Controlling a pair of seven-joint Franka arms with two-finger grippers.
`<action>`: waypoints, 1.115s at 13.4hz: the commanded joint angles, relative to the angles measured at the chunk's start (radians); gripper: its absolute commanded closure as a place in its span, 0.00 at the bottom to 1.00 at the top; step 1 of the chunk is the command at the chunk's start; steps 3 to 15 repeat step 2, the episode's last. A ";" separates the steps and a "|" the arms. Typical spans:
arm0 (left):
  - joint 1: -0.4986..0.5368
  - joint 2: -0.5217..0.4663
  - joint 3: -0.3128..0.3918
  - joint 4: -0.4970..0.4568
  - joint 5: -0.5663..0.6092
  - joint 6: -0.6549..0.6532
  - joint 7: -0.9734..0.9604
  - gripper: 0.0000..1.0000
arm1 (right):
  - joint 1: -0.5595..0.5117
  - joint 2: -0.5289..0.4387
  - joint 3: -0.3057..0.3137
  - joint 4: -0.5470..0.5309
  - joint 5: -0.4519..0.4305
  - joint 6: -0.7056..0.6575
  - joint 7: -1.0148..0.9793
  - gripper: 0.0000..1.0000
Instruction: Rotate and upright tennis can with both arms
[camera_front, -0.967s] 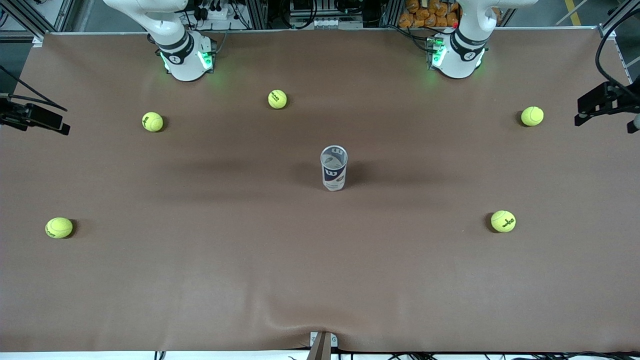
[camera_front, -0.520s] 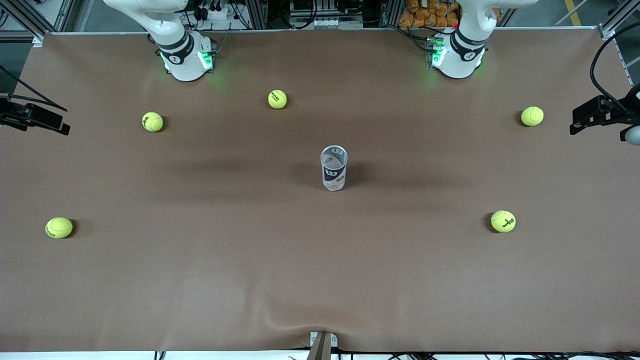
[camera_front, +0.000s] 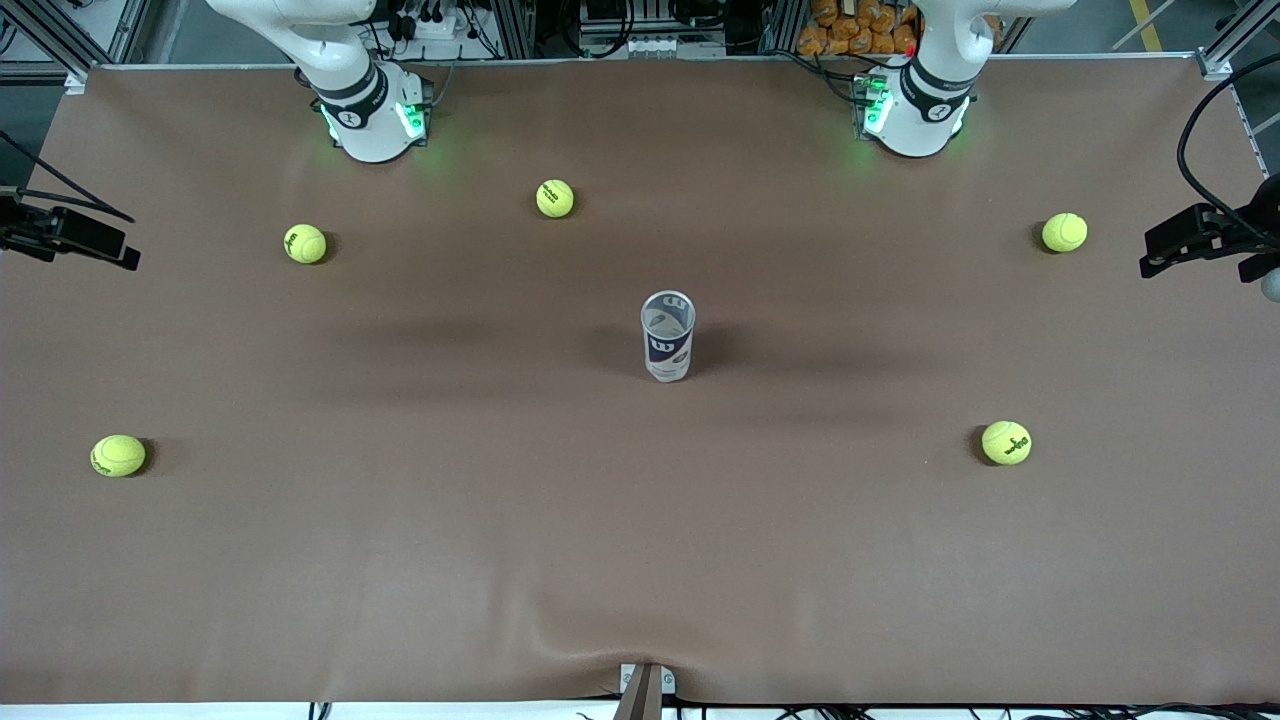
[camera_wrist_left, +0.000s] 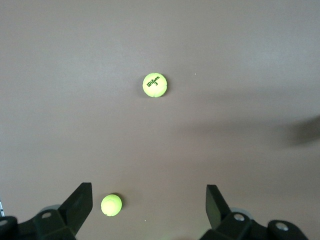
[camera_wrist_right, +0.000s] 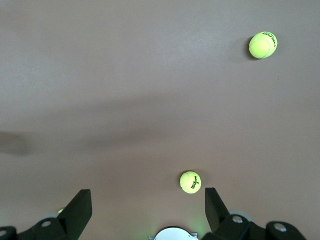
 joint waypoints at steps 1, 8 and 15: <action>-0.006 0.005 0.007 -0.002 -0.014 0.010 -0.010 0.00 | -0.020 -0.012 0.012 0.001 0.012 -0.002 0.000 0.00; -0.006 0.006 0.007 0.000 -0.012 0.010 -0.009 0.00 | -0.021 -0.012 0.012 0.001 0.012 -0.002 -0.002 0.00; -0.006 0.006 0.007 0.000 -0.012 0.010 -0.009 0.00 | -0.021 -0.012 0.012 0.001 0.012 -0.002 -0.002 0.00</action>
